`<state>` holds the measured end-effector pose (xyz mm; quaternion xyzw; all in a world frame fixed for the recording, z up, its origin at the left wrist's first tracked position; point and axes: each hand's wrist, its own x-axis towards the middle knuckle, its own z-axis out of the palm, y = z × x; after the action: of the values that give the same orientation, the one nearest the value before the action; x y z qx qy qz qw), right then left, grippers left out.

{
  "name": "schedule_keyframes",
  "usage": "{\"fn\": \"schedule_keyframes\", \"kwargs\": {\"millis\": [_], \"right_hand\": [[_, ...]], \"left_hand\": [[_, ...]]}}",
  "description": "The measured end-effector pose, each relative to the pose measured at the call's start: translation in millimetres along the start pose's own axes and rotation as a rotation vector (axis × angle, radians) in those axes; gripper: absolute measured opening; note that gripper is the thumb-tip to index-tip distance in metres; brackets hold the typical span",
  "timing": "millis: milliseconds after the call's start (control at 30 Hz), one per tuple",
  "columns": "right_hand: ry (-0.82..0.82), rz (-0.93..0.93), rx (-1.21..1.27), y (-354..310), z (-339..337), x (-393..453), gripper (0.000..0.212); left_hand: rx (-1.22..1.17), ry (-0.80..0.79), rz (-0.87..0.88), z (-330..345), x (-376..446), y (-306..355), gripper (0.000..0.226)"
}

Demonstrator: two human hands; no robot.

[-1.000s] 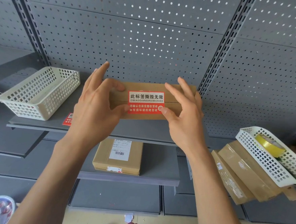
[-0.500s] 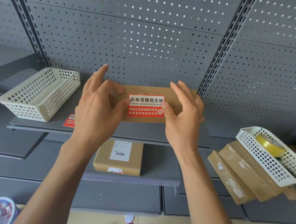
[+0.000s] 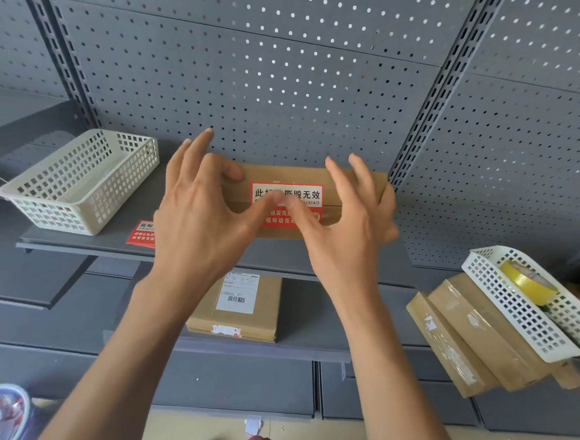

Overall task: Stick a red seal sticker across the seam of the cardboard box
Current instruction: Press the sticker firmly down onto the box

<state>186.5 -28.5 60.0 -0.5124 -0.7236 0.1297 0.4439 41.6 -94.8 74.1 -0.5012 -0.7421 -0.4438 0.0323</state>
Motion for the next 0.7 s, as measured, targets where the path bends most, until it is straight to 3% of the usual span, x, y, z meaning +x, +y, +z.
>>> {"fn": "schedule_keyframes", "kwargs": {"millis": [167, 400, 700], "right_hand": [[0.034, 0.009, -0.046, 0, 7, -1, 0.078], [0.037, 0.031, 0.112, 8, 3, -2, 0.052], [0.034, 0.023, 0.176, 15, -1, 1, 0.042]], "left_hand": [[0.033, 0.029, 0.013, 2, -2, -2, 0.049], [0.013, 0.015, 0.010, 0, -2, -6, 0.040], [-0.048, -0.011, -0.006, -7, -2, -12, 0.022]]}}
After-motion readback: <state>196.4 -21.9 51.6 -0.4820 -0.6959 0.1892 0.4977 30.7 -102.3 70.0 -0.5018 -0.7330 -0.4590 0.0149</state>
